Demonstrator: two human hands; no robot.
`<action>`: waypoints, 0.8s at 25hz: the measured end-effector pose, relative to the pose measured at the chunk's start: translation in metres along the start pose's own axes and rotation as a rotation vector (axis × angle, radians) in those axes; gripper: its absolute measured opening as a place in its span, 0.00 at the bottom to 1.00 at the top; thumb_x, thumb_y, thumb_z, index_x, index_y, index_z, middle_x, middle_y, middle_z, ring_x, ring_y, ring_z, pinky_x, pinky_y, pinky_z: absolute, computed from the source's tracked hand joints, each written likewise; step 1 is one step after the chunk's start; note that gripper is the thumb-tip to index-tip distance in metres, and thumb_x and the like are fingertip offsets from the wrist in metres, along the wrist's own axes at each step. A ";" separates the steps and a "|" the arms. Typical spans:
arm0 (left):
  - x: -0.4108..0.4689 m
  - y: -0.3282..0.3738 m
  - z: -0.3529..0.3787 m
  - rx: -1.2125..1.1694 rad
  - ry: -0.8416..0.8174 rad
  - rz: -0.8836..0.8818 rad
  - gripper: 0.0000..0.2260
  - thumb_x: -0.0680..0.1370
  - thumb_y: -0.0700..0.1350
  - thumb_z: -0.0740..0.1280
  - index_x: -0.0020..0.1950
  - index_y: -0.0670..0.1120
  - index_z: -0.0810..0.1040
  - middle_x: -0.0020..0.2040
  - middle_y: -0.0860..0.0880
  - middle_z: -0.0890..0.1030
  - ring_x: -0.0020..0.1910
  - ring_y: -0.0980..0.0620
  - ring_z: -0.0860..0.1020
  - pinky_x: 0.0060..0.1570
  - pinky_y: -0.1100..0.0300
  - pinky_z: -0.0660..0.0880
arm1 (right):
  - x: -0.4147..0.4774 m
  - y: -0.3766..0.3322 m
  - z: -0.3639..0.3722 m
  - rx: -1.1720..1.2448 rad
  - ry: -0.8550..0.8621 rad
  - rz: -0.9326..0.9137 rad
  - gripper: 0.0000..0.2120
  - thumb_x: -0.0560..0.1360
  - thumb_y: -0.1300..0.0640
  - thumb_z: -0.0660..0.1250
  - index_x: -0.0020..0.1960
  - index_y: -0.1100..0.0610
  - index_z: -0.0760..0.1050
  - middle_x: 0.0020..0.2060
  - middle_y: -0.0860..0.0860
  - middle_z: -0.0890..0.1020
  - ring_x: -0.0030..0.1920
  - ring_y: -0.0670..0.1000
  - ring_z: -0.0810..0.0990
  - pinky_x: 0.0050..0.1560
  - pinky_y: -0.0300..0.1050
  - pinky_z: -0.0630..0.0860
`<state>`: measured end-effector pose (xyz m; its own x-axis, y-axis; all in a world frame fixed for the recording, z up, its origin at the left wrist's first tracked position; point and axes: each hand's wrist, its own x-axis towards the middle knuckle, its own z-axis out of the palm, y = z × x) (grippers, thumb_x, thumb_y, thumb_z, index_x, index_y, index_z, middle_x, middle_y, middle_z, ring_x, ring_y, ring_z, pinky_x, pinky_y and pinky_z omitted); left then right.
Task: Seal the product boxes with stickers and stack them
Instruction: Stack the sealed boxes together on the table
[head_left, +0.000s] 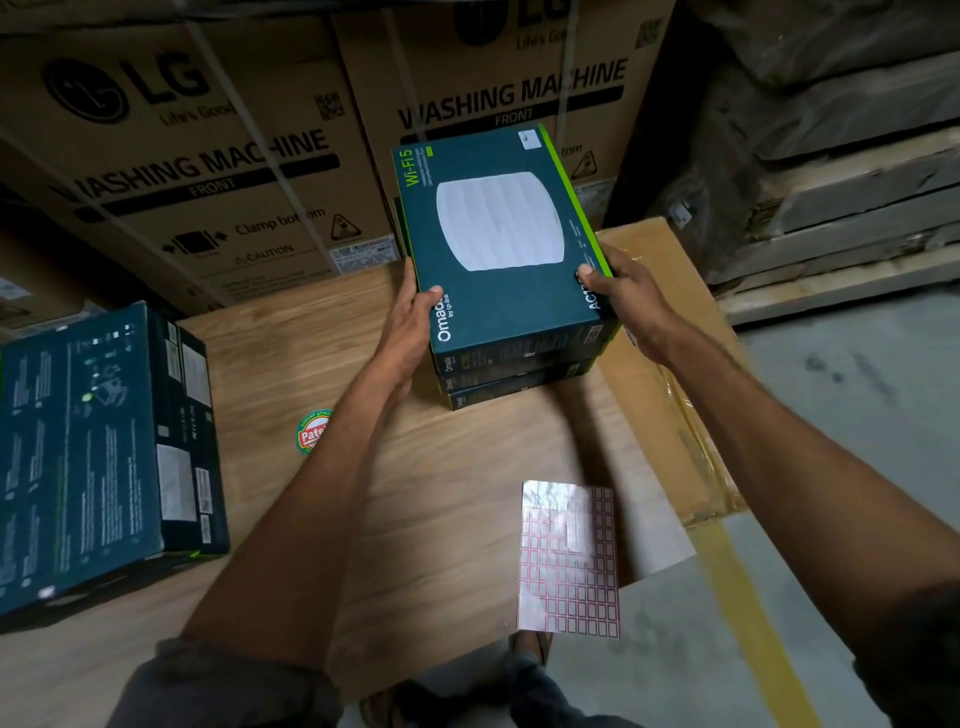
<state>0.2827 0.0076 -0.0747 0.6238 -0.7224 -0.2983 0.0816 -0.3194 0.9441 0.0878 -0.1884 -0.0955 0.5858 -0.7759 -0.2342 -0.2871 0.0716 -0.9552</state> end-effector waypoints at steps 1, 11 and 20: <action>-0.001 0.001 0.000 -0.007 -0.004 0.002 0.27 0.88 0.43 0.56 0.86 0.53 0.50 0.75 0.61 0.66 0.68 0.59 0.74 0.72 0.59 0.70 | -0.002 -0.002 0.001 0.004 0.000 0.005 0.16 0.83 0.55 0.66 0.69 0.43 0.75 0.63 0.45 0.84 0.61 0.48 0.84 0.63 0.50 0.80; -0.009 0.007 -0.001 0.033 -0.014 0.022 0.28 0.89 0.46 0.57 0.86 0.50 0.48 0.84 0.54 0.57 0.68 0.64 0.62 0.59 0.79 0.64 | -0.003 -0.013 0.004 -0.076 0.024 0.067 0.19 0.86 0.54 0.62 0.76 0.49 0.72 0.65 0.47 0.82 0.63 0.50 0.82 0.62 0.48 0.78; -0.034 -0.005 -0.022 -0.040 0.123 0.020 0.23 0.87 0.45 0.63 0.82 0.47 0.65 0.79 0.46 0.71 0.73 0.51 0.72 0.74 0.52 0.70 | -0.072 -0.008 0.050 -0.576 0.547 -0.300 0.20 0.81 0.49 0.66 0.71 0.53 0.75 0.64 0.53 0.81 0.65 0.57 0.73 0.63 0.54 0.72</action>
<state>0.2784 0.0470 -0.0659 0.7164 -0.6465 -0.2624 0.0981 -0.2790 0.9553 0.0859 -0.1020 -0.0801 0.2926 -0.9154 0.2766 -0.6057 -0.4012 -0.6871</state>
